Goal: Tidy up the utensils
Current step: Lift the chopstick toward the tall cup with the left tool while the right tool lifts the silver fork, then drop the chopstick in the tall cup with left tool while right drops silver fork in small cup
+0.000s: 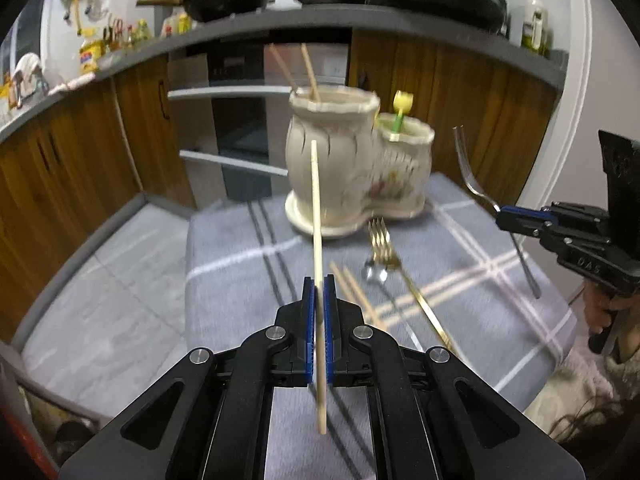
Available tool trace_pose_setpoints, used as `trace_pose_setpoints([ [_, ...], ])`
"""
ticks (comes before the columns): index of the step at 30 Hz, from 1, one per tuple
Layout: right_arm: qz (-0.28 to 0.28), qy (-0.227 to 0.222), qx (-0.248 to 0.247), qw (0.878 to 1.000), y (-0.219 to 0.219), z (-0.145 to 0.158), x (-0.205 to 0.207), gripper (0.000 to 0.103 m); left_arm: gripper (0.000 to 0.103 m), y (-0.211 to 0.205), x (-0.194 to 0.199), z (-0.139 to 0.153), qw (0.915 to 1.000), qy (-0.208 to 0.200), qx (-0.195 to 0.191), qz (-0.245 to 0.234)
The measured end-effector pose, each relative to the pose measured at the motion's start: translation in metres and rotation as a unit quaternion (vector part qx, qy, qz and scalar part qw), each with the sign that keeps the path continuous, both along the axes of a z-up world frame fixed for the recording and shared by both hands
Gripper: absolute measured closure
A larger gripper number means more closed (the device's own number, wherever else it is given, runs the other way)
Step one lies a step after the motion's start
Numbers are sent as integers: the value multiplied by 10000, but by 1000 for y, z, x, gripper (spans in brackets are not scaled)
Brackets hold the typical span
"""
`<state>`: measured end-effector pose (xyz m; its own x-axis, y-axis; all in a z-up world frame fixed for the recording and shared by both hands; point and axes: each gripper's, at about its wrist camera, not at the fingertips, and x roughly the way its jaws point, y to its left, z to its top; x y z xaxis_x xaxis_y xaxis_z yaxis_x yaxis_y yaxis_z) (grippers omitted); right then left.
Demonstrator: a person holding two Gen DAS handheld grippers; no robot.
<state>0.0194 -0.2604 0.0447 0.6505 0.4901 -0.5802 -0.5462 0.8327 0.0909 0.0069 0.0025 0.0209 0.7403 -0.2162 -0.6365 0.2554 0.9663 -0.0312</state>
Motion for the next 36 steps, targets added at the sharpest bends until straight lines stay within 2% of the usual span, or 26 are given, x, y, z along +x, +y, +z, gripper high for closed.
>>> trace_pose_setpoints([
  [11, -248, -712, 827, 9937, -7, 41, 36, 98, 98, -7, 33, 50, 9933, -979, -613, -74],
  [14, -364, -824, 999, 9909, -6, 51, 54, 98, 98, -10, 53, 66, 9890, -1246, -787, -82],
  [20, -596, -979, 1544, 9813, -2, 67, 92, 98, 98, -16, 94, 88, 9761, -1673, -1388, -57],
  [23, -681, -1043, 1936, 9731, -3, 71, 109, 98, 98, -19, 113, 92, 9692, -1803, -1677, -39],
  [25, -803, -1041, 2133, 9681, -3, 70, 121, 98, 98, -21, 123, 90, 9676, -1812, -1757, 43],
  [28, -977, -1121, 2199, 9641, -3, 67, 131, 98, 98, -26, 134, 86, 9674, -1878, -1697, 122],
  [33, -1320, -1283, 1996, 9624, 2, 52, 138, 98, 98, -40, 142, 68, 9704, -2046, -1246, 312],
  [36, -1461, -1379, 1851, 9620, 5, 42, 139, 98, 98, -42, 144, 59, 9680, -2198, -1142, 402],
])
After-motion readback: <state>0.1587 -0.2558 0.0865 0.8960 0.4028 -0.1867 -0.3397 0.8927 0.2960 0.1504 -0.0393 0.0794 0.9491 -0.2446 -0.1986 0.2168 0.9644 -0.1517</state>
